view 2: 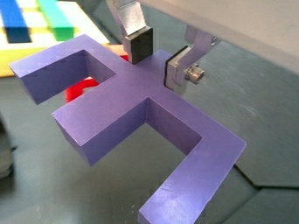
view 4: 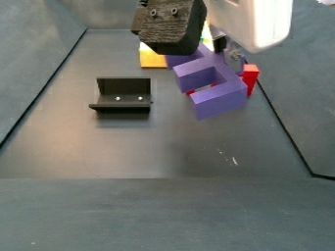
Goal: Pick up the purple object. Move up. Place the purple object on the fixture. Regrasp the purple object. Move to above the board. Insert the purple object.
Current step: Place the purple object on the fixture.
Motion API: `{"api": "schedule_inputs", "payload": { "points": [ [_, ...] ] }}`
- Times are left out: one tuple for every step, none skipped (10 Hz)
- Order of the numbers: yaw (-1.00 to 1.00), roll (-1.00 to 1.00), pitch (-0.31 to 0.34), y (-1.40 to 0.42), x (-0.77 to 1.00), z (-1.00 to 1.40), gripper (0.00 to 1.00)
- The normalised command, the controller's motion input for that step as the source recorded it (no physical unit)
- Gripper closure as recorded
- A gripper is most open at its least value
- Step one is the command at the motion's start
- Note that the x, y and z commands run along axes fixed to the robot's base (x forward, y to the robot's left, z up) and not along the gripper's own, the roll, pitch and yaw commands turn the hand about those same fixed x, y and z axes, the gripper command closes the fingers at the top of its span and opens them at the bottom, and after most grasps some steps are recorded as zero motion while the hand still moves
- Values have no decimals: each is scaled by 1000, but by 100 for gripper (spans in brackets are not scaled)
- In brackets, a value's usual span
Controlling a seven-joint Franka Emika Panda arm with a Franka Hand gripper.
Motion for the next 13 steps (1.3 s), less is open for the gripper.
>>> {"api": "schedule_inputs", "payload": {
  "points": [
    [637,146,186,-60,586,0,100],
    [637,140,197,-63,580,0,100],
    [589,94,309,-71,560,0,100],
    [589,120,311,-63,569,0,100],
    [597,171,294,-43,574,34,100],
    [594,131,303,-60,560,3,100],
    [591,126,309,-66,554,0,100],
    [580,80,329,-71,557,0,100],
    [557,46,340,-83,591,0,100],
    [509,11,374,-86,651,0,100],
    [423,0,391,-97,723,0,100],
    [380,-517,29,-40,454,0,100],
    [429,-849,-71,-129,243,-6,100]
  ]
}}
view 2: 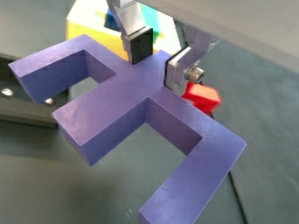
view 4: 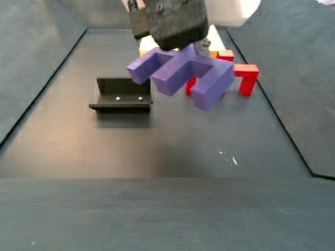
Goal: Pick up the purple object. Move up. Place the purple object on the fixture. Regrasp the purple object. Move to above the board. Insert the purple object.
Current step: Place the purple object on the fixture.
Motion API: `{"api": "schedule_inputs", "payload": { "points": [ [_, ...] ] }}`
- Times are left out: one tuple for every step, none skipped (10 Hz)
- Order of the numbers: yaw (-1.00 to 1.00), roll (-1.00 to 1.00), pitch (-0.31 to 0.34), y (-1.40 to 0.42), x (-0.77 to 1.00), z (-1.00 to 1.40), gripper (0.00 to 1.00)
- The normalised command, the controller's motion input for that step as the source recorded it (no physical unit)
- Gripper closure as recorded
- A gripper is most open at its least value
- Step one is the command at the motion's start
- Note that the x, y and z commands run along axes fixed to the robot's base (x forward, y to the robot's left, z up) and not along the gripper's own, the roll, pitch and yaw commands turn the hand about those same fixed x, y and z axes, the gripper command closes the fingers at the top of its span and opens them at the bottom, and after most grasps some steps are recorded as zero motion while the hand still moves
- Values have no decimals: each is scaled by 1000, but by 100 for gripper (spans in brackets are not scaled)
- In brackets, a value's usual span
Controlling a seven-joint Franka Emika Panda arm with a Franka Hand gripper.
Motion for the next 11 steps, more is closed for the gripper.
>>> {"api": "schedule_inputs", "payload": {
  "points": [
    [469,-791,-117,-186,234,-94,100],
    [457,-806,-89,-189,260,-97,100],
    [531,-597,-66,-220,257,-37,100],
    [891,0,-54,-143,151,0,100],
    [817,0,0,-154,314,-34,100],
    [760,0,0,-166,403,-77,100],
    [640,0,40,-151,614,-109,100],
    [609,0,77,-134,663,-166,100],
    [606,0,111,-137,649,-137,100],
    [643,0,134,-169,571,-120,100],
    [666,-46,137,-211,497,-86,100]
  ]
}}
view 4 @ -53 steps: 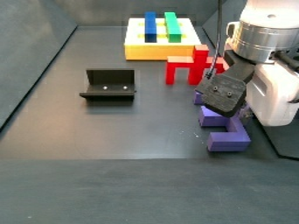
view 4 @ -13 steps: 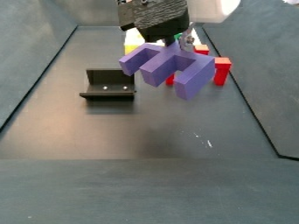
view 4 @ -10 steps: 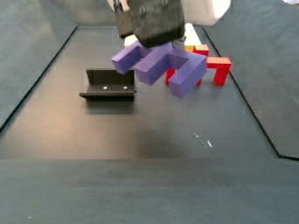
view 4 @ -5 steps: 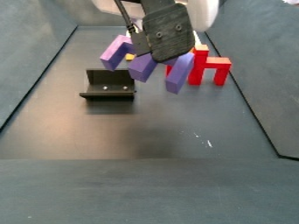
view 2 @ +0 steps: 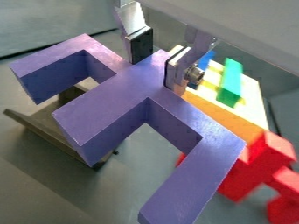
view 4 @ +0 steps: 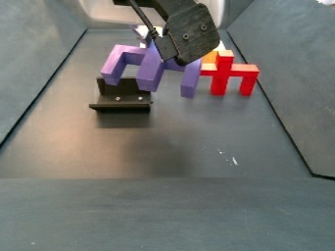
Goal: Pick up the purple object. Move up. Place the purple object on the fixture. Regrasp the purple object. Move to above the board. Insert the purple object.
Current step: Place the purple object on the fixture.
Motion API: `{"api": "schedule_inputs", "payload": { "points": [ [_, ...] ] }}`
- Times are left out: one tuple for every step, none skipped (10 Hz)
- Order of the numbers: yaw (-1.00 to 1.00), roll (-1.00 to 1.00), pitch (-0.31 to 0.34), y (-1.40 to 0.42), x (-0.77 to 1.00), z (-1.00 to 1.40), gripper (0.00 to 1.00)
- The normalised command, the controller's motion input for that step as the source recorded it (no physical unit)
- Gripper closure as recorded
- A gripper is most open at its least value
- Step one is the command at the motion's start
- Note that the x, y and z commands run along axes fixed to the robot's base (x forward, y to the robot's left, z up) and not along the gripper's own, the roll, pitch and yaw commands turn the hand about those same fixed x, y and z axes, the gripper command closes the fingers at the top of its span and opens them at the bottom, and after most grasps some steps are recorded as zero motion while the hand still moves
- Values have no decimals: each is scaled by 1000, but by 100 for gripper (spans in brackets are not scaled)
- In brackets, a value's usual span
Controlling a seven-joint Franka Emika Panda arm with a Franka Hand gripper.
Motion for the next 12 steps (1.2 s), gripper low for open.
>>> {"api": "schedule_inputs", "payload": {
  "points": [
    [640,-114,114,-183,451,-14,100],
    [577,-200,117,-146,477,-6,100],
    [489,-317,86,-51,449,0,100],
    [237,-260,0,0,111,0,100],
    [0,0,0,0,17,0,100],
    [183,-214,89,-140,397,0,100],
    [206,-326,249,-249,709,0,100],
    [203,-326,243,-323,860,0,100],
    [217,-380,120,-323,803,0,100],
    [223,-371,91,-311,803,0,100],
    [214,-277,117,-274,874,0,100],
    [243,-217,151,-197,886,0,100]
  ]
}}
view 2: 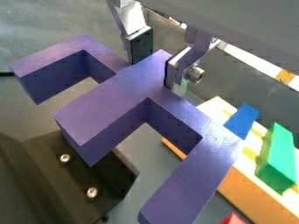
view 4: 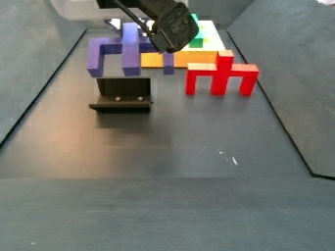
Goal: Pick up the purple object. Move up. Place the purple object on the fixture. Regrasp the purple object. Move to above the board. Insert the purple object.
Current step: Place the purple object on the fixture.
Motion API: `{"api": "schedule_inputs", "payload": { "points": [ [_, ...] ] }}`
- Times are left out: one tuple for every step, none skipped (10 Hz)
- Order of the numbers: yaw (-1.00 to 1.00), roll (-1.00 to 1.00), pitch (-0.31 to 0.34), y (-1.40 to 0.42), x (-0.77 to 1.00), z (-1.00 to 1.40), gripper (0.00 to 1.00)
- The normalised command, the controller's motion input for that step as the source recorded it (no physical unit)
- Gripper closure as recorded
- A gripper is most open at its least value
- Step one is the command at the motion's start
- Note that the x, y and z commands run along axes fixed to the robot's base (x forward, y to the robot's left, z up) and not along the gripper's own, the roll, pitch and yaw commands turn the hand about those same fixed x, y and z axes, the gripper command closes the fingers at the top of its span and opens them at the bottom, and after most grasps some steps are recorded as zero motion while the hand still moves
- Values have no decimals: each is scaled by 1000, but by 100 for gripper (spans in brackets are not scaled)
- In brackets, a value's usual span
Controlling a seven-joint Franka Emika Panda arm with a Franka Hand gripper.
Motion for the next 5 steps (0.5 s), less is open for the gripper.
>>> {"api": "schedule_inputs", "payload": {
  "points": [
    [263,-126,194,-83,891,-43,100],
    [234,0,243,0,803,-80,100],
    [294,-34,151,0,649,-197,100],
    [83,-246,114,-17,783,-314,100],
    [91,-509,0,0,420,-366,100]
  ]
}}
